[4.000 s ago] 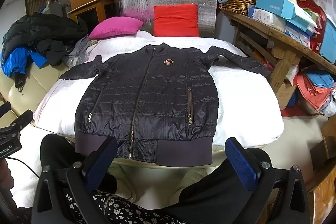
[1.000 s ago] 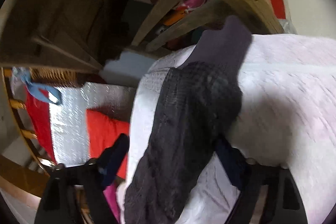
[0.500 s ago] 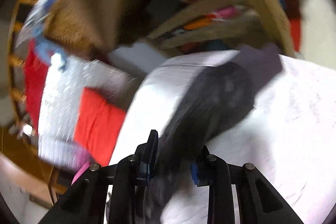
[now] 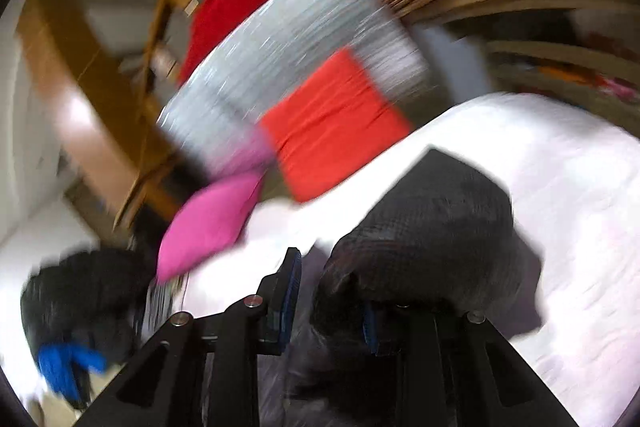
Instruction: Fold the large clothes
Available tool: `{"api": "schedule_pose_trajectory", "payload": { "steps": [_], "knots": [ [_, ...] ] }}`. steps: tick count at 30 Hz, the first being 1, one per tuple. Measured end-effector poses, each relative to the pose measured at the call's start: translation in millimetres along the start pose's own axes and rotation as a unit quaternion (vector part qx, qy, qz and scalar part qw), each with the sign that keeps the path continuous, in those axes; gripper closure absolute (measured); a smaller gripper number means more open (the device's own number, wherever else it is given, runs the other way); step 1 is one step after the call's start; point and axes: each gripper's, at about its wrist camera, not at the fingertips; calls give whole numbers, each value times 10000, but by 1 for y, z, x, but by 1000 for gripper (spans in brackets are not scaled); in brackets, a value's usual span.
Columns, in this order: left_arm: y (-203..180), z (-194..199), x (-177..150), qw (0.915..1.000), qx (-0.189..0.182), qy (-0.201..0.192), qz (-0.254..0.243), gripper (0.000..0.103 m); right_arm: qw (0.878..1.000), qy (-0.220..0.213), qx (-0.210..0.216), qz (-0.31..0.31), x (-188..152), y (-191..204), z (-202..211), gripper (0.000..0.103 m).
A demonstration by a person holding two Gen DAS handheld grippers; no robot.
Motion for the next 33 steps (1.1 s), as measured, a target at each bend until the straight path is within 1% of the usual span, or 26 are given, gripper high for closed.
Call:
{"api": "schedule_pose_trajectory", "payload": {
  "steps": [2,3,5,7,8,9,10,11,12,13,14,16,17,18,20,23,24,25,26,27,28,29,30,31,33],
  "knots": [
    [7,1,4,9999,62,-80,50,0,9991,346,137,215,-21,20,-19,74],
    [9,2,1,9999,80,-114,60,0,9984,479,203,239,-32,28,-23,74],
    [12,2,2,9996,147,-206,78,0,9951,882,397,211,-59,36,-37,74],
    [13,2,1,9995,177,-253,71,0,9895,1368,459,87,-81,38,-51,73],
    [13,3,1,9995,187,-260,70,0,9844,1682,509,-62,-92,37,-60,72],
    [15,5,1,9995,183,-260,68,0,9798,1910,558,-191,-100,35,-64,68],
    [14,5,1,9995,160,-256,60,0,9738,2170,568,-364,-108,31,-68,46],
    [13,5,1,9996,133,-259,47,0,9681,2361,570,-614,-115,26,-69,33],
    [11,6,1,9996,114,-273,35,0,9666,2341,639,-821,-117,23,-66,18],
    [10,6,1,9995,92,-294,22,0,9672,2205,744,-1022,-117,18,-56,17],
    [8,8,-1,9995,71,-317,8,0,9676,2126,817,-1093,-117,15,-50,17],
    [5,11,-1,9992,24,-399,-16,0,9676,1882,1057,-1308,-108,6,-28,17],
    [3,12,-1,9991,2,-433,-25,0,9679,1768,1120,-1393,-102,2,-25,17],
    [0,14,-2,9988,-75,-483,-38,0,9689,1525,1181,-1548,-97,-7,-13,17],
    [-7,19,-3,9978,-259,-599,-93,0,9689,1207,1096,-1862,-85,-27,0,17],
    [-22,33,-10,9945,-584,-808,-335,0,9568,879,1043,-2566,-78,-61,10,21],
    [-27,37,-13,9931,-666,-865,-419,0,9478,756,980,-2938,-77,-77,12,27],
    [-33,41,-16,9917,-751,-915,-504,0,9395,714,993,-3199,-78,-90,12,30],
    [-41,47,-19,9904,-845,-943,-554,0,9307,708,1049,-3432,-77,-102,13,30],
    [-49,52,-20,9896,-942,-939,-556,0,9219,733,1115,-3638,-78,-111,10,33],
    [-58,57,-21,9886,-1062,-919,-544,0,9161,780,1119,-3771,-78,-118,7,36],
    [-64,60,-22,9879,-1133,-906,-544,0,9118,869,1054,-3873,-78,-127,3,36],
    [-75,65,-23,9869,-1216,-890,-572,0,9105,901,996,-3911,-80,-134,4,37],
    [-90,69,-23,9865,-1222,-879,-649,0,9086,904,951,-3965,-80,-140,0,39],
    [-122,70,-21,9880,-1019,-780,-861,0,9043,951,1010,-4037,-82,-141,-7,40]
  ]
}}
Point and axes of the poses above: each gripper's, at about its wrist camera, not at the fingertips, and z roughly against the way its jaws point, y to its left, x to its top, and after that the axes turned 6 degrees about z, right-handed
